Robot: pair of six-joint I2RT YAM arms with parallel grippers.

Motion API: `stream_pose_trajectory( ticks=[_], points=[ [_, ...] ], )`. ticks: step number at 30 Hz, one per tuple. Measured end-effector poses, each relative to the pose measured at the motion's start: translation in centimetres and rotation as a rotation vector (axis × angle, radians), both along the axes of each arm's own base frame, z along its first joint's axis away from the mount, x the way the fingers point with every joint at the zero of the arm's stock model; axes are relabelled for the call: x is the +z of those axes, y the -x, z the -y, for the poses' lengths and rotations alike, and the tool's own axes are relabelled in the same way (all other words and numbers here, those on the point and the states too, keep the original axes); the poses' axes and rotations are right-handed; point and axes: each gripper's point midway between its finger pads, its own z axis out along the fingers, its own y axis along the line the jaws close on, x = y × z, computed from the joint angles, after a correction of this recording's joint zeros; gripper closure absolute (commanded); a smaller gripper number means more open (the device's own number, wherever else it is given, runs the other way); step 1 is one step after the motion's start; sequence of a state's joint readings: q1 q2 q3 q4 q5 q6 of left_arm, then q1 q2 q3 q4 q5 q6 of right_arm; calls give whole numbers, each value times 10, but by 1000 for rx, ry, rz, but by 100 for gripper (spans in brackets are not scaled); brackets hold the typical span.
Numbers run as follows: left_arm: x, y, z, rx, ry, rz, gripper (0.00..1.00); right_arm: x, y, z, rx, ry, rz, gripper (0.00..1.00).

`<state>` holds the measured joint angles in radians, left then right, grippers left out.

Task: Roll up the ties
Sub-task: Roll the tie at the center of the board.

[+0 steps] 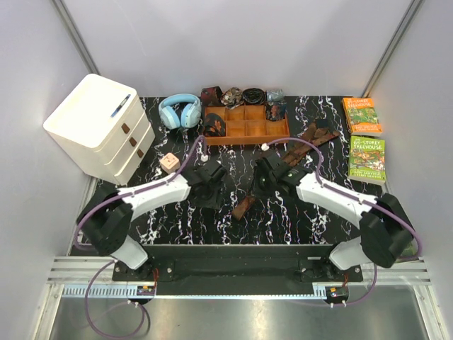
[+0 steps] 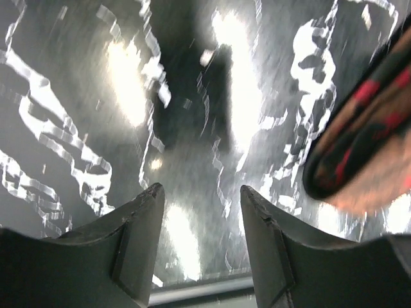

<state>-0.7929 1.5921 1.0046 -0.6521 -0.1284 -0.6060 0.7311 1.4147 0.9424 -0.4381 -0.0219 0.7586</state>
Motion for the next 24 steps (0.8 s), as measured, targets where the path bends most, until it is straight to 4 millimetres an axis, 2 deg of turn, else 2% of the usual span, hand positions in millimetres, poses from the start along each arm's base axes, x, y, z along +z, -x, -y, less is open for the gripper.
stream_pose_trajectory(
  ticks=[5,10,18,24],
  points=[
    [9,24,-7,44,125,14,47,-22,-1,-8,41,9,-52,90],
    [11,42,-2,72,237,17,48,-40,-8,-8,49,10,-87,91],
    [20,57,34,44,344,23,47,-50,-24,-2,47,6,-85,92],
    [29,56,53,58,421,39,46,-49,-30,-2,50,-9,-68,94]
  ],
)
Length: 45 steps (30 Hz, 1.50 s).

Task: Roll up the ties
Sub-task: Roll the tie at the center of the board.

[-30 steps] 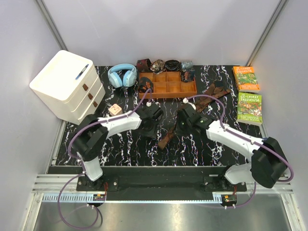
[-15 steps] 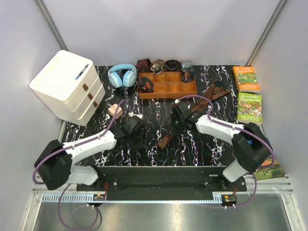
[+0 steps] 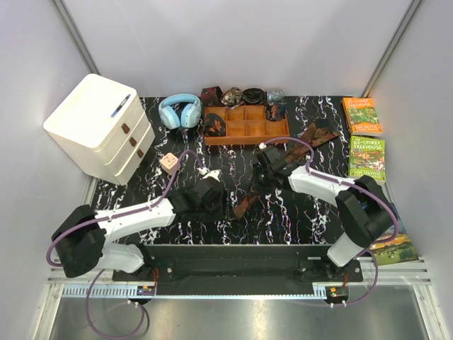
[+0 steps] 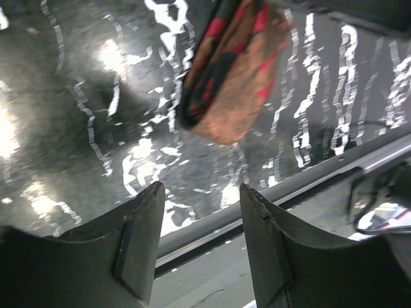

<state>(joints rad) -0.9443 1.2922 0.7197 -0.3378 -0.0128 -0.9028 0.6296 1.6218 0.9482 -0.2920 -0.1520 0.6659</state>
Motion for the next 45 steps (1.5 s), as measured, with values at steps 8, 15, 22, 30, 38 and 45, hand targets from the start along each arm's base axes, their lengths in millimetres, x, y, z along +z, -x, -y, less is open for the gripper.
stream_pose_trajectory(
  ticks=[8,15,22,30,38,45],
  points=[
    [-5,-3,11,28,21,-7,49,14,3,6,-2,-16,46,92],
    [-4,-4,14,47,31,1,49,58,6,-6,27,-148,110,94],
    [-8,-5,14,75,28,-5,48,7,23,-8,35,-119,-61,96],
    [-8,-8,18,105,37,7,46,-23,24,-9,22,-88,-128,98],
    [-12,-15,18,162,38,22,47,-30,23,-8,15,-79,-131,98],
    [-32,-21,20,212,14,-3,43,-32,23,-8,11,-85,-123,100]
  ],
)
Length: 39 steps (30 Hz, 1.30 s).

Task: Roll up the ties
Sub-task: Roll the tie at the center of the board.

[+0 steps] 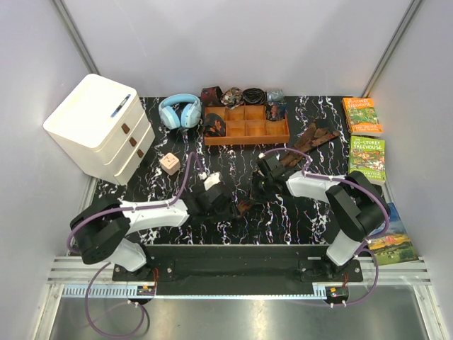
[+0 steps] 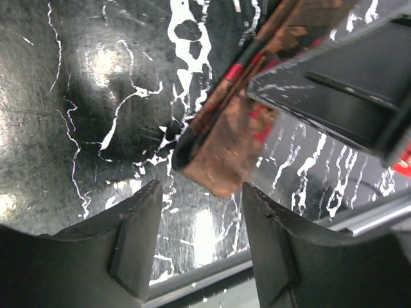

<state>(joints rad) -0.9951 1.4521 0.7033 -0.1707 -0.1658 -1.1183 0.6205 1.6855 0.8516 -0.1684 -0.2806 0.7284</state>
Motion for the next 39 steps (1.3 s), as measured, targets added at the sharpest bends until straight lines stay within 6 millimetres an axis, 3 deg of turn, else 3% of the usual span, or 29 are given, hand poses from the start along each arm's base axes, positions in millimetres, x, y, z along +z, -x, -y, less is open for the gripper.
stream_pose_trajectory(
  ticks=[9,19,27,33,39],
  points=[
    [-6,-3,5,51,31,-18,47,-1,-1,-1,-1,-10,12,100],
    [8,-4,3,73,20,47,42,-1,-3,-2,0,-20,25,100],
    [-1,-6,-6,121,-42,26,40,-2,-4,-4,1,-32,39,100],
    [1,-15,6,123,-56,29,43,-2,-4,-4,2,-37,44,100],
    [-15,-15,7,120,-97,4,45,-2,-5,-5,3,-42,49,100]
  ],
)
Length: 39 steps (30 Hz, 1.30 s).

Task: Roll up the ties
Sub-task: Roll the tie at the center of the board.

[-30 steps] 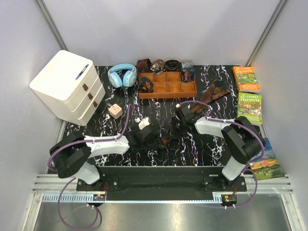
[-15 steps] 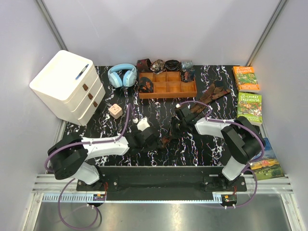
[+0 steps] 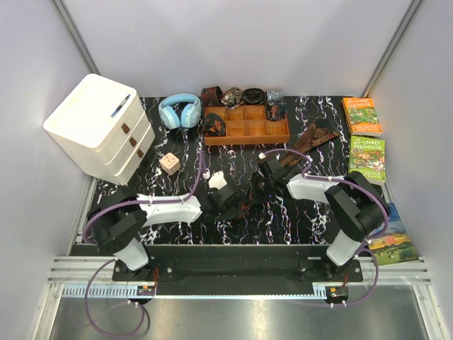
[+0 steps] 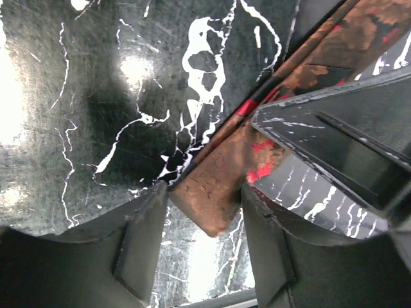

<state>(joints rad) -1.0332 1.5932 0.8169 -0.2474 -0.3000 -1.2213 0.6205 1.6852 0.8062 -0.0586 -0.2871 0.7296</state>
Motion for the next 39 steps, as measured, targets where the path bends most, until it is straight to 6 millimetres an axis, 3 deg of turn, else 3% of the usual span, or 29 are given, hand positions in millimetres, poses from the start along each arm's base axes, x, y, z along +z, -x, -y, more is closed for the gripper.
stream_pose_trajectory(
  ticks=[4,6,14,21,34,39],
  points=[
    [1,0,1,2,4,-1,39,0,0,0,0,-4,5,100],
    [3,0,0,3,5,1,30,0,0,0,1,-6,6,100],
    [39,11,-20,94,128,19,32,0,0,-1,2,-12,13,100],
    [14,27,-28,237,228,-100,34,0,0,0,2,-15,18,100],
    [4,24,-7,378,354,-203,38,0,1,0,2,-27,35,100],
    [3,21,-5,412,376,-219,44,0,2,1,2,-29,40,100]
  ],
)
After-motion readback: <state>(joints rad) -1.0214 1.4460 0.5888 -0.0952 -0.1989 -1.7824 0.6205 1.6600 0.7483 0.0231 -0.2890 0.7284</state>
